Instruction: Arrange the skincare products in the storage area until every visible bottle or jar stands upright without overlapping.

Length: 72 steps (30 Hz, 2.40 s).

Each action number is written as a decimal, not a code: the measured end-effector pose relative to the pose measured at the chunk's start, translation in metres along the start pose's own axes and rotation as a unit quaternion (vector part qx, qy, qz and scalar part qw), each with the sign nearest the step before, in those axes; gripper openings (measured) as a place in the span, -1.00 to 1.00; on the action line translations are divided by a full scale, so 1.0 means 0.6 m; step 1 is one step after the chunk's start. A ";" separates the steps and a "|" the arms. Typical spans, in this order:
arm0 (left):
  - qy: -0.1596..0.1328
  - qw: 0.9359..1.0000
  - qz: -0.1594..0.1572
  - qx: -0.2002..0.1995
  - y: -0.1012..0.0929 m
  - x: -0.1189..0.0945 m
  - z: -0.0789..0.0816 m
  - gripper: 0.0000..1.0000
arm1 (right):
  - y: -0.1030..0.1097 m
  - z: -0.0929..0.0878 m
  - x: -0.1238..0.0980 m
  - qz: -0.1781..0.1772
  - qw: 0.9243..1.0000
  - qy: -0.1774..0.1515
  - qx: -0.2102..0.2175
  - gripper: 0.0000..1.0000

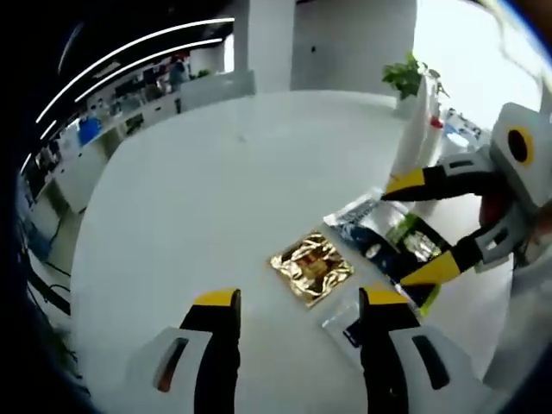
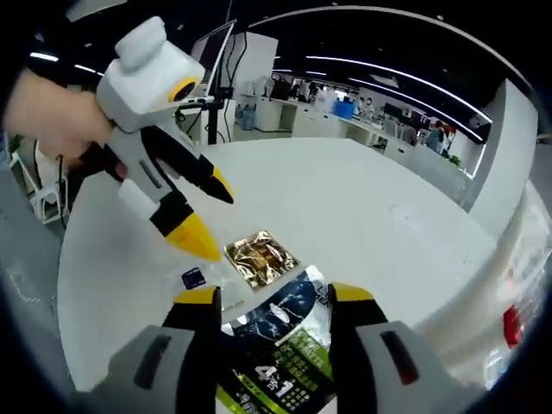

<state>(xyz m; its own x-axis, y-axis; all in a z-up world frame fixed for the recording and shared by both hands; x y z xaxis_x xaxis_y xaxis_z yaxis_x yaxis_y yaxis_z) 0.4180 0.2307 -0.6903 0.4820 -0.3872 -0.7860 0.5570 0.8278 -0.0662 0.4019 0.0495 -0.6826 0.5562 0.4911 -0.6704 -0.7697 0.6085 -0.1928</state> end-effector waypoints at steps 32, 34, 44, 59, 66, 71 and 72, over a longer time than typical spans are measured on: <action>-0.011 0.998 0.006 -0.066 -0.027 -0.093 -0.098 0.74 | 0.019 -0.133 -0.160 -0.051 0.989 0.036 0.131 0.70; -0.011 0.998 0.005 -0.067 -0.031 -0.099 -0.104 0.76 | 0.019 -0.140 -0.171 -0.057 0.988 0.036 0.136 0.74; -0.014 0.997 0.005 -0.079 -0.049 -0.128 -0.126 0.89 | 0.021 -0.171 -0.223 -0.085 0.981 0.036 0.168 0.88; -0.023 0.995 0.005 -0.094 -0.087 -0.176 -0.157 0.94 | 0.027 -0.195 -0.278 -0.110 0.972 0.019 0.205 0.99; -0.027 0.995 0.007 -0.095 -0.104 -0.188 -0.167 0.94 | 0.023 -0.188 -0.290 -0.124 0.970 0.005 0.210 0.99; -0.029 0.995 0.007 -0.097 -0.113 -0.191 -0.176 0.94 | 0.023 -0.181 -0.298 -0.133 0.967 -0.007 0.217 0.99; -0.030 0.995 0.007 -0.099 -0.115 -0.192 -0.177 0.94 | 0.024 -0.180 -0.300 -0.134 0.967 -0.009 0.218 0.99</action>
<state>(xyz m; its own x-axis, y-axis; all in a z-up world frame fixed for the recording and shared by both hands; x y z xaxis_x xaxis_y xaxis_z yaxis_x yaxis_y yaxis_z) 0.2522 0.2616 -0.6607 0.5322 -0.3941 -0.7493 0.4094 0.8945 -0.1797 0.2571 -0.0973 -0.6420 0.7258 0.2877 -0.6248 -0.3939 0.9185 -0.0346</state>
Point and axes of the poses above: the point that each gripper's makers call its tool centre point, and the gripper's own axes: x roughly forward along the fingers, y roughly to its left, z roughly out of its top, the point moved 9 cm from there along -x, roughly backward along the fingers, and after that the axes turned 8 degrees about y, right-handed, at the moved point
